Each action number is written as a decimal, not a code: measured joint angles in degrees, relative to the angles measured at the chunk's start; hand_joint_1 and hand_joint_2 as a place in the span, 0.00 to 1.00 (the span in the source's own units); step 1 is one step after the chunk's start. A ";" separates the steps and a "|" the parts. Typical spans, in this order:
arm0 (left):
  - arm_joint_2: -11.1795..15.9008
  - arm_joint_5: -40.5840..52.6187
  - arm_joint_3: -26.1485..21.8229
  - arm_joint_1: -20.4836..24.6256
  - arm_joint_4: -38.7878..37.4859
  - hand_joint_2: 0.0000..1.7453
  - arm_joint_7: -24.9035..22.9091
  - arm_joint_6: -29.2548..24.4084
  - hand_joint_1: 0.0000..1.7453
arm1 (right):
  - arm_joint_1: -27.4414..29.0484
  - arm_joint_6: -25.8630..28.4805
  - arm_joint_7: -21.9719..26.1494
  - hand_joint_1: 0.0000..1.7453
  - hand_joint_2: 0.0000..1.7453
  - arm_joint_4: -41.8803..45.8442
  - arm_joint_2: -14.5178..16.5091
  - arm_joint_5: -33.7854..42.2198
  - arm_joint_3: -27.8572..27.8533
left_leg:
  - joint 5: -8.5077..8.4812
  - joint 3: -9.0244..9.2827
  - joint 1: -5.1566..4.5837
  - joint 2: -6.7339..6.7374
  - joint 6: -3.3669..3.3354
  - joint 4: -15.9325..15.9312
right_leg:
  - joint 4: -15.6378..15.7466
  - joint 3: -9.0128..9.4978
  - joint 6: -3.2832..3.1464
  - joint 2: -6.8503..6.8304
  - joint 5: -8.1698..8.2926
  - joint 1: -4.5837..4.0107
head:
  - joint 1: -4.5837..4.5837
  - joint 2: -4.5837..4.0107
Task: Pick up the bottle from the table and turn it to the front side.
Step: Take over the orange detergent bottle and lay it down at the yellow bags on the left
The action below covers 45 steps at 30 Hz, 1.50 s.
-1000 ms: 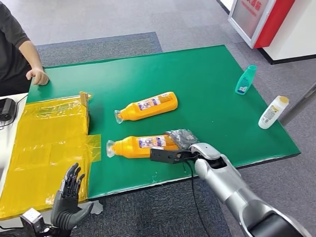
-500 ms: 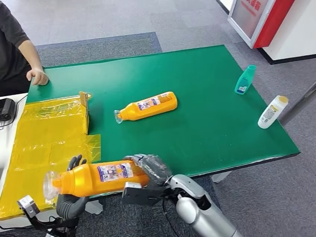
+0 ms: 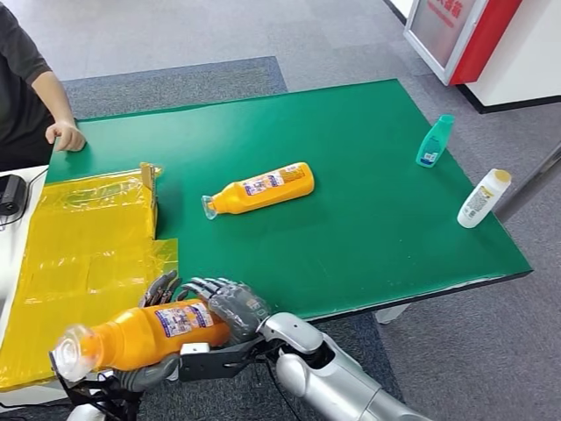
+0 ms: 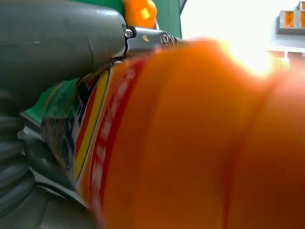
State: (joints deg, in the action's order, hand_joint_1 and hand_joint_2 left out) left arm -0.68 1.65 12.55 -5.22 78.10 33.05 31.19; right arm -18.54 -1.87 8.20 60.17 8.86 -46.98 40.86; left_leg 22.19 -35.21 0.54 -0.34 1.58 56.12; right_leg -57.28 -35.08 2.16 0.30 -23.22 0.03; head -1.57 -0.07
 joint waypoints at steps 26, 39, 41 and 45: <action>-7.06 69.59 -16.91 -1.93 21.89 1.00 -19.48 -49.95 1.00 | 15.22 -1.03 -5.15 0.00 1.00 10.21 -1.62 -7.48 -11.25 | 0.04 -0.03 0.01 -0.01 0.04 0.00 | 0.00 -0.04 -0.02 0.00 -0.01 -0.02 | 0.01 0.00; -0.31 87.33 -23.07 8.83 6.89 1.00 -29.68 -49.84 1.00 | 18.93 -1.61 -0.15 0.00 1.00 11.14 -2.66 1.54 -11.80 | 0.00 -0.05 0.01 -0.03 0.00 0.00 | 0.00 -0.05 -0.01 -0.04 0.00 0.00 | -0.01 0.00; 0.00 87.81 -22.58 10.82 3.47 1.00 -30.44 -49.66 1.00 | 19.27 -1.55 0.38 0.00 1.00 10.86 -2.98 2.76 -11.10 | 0.00 -0.05 0.01 -0.03 0.00 0.00 | 0.00 -0.04 -0.02 -0.03 0.02 0.00 | -0.01 0.00; 0.43 88.22 -21.24 13.50 -1.14 1.00 -31.85 -48.71 1.00 | 19.72 -1.64 0.79 0.00 1.00 10.35 -3.51 4.19 -10.07 | 0.00 -0.05 0.00 -0.01 0.00 0.00 | 0.00 -0.08 -0.04 -0.02 0.04 0.00 | 0.01 0.00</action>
State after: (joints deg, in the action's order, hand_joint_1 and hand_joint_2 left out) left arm -0.25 89.87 -8.69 8.28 76.95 1.20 -17.52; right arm 1.18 -3.51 8.99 70.52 5.35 -42.80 30.79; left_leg 22.19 -35.25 0.54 -0.35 1.58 56.12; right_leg -57.28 -35.16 2.12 0.28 -23.18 0.03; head -1.57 -0.07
